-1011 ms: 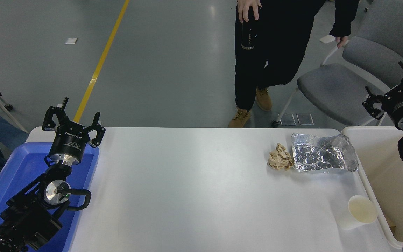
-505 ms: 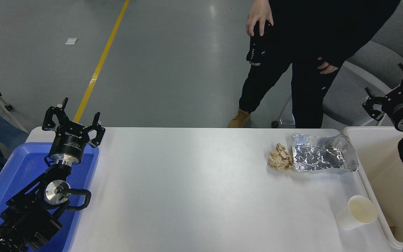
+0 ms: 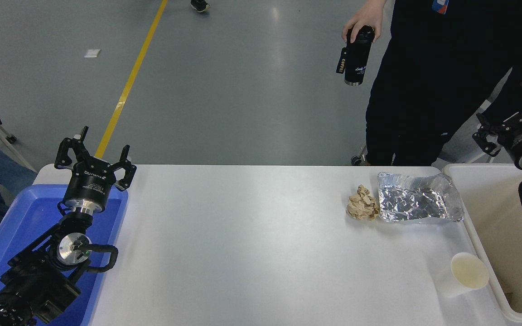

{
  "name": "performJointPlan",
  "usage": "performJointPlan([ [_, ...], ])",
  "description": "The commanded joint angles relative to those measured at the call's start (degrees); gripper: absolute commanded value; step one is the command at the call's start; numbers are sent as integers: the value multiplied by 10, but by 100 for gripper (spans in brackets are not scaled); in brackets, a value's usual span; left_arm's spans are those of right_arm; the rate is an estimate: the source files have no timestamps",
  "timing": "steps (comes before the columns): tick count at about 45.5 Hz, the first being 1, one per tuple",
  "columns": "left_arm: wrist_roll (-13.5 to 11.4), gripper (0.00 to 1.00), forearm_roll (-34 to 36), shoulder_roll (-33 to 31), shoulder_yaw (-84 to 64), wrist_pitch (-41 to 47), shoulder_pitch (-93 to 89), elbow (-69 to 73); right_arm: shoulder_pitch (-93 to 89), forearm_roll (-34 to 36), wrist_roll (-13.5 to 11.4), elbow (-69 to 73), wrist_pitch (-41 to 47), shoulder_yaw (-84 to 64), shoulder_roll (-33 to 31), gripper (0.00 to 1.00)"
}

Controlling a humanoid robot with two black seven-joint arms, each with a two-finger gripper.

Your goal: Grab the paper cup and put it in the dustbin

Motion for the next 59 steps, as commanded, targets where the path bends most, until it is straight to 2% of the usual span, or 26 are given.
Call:
performJointPlan([
  [1,0,98,0,0,0,-1,0,0,-5,-1,0,1,2,0,-1,100],
  [32,0,98,0,0,-1,0,0,0,3,-1,0,11,3,-27,-5,100],
  [37,0,98,0,0,0,-1,0,1,23,-1,0,14,5,-77,-33,100],
  [43,0,98,0,0,-1,-1,0,0,72,-8,0,26,7,-188,-74,100],
  [48,0,98,0,0,0,0,0,0,141,-13,-4,37,15,-350,-108,100],
  [59,0,98,0,0,0,0,0,0,315,-45,-3,45,21,-700,-118,100],
])
